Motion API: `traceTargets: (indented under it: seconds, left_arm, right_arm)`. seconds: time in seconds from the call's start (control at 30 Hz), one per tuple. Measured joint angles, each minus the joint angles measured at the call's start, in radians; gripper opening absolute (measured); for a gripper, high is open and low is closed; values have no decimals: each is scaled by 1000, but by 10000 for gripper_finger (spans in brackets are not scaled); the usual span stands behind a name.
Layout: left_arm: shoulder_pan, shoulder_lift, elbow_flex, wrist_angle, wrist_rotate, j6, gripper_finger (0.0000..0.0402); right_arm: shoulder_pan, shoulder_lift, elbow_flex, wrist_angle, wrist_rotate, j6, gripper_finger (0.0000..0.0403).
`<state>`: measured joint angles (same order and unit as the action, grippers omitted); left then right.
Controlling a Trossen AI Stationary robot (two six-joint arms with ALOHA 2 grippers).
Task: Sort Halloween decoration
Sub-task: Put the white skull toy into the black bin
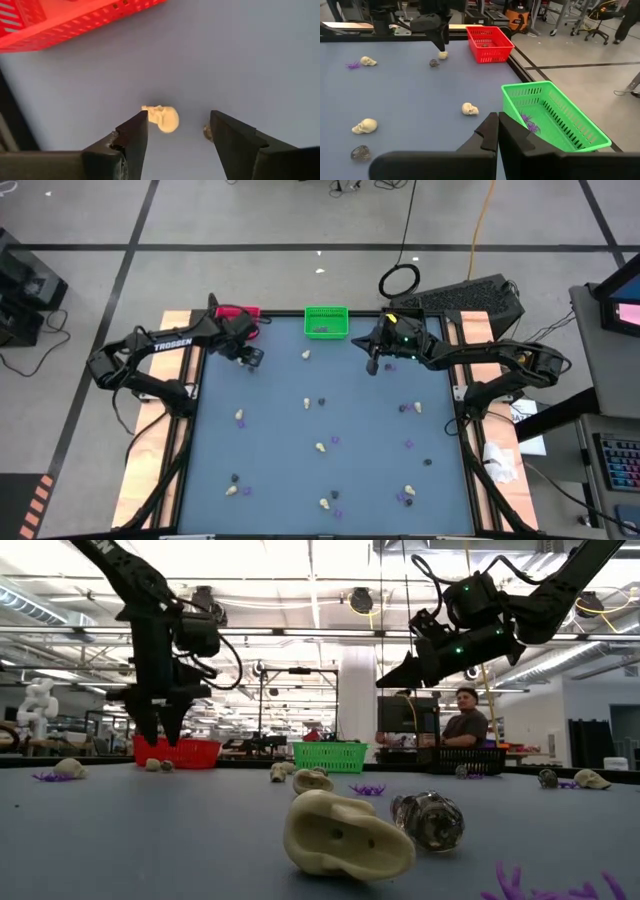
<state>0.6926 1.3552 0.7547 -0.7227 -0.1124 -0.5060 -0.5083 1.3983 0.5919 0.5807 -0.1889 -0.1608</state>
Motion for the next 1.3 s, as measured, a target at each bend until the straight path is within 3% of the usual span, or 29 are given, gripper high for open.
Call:
traceTargets:
  seconds: [0.3, 0.77, 1.13, 1.3]
  left_arm:
    - [3, 0, -57, 59, 18, -89, 207]
    - [-1, 0, -111, 69, 9, -91, 207]
    - [-1, 0, -189, 248, -8, -113, 207]
    - [-1, 0, -190, 254, -28, -111, 182]
  right_arm:
    - [0, 0, 1, -3, 0, 0, 0]
    - [0, 1, 1, -3, 0, -1, 0]
    - [0, 1, 1, -3, 0, 0, 0]
    - [0, 1, 1, -3, 0, -1, 0]
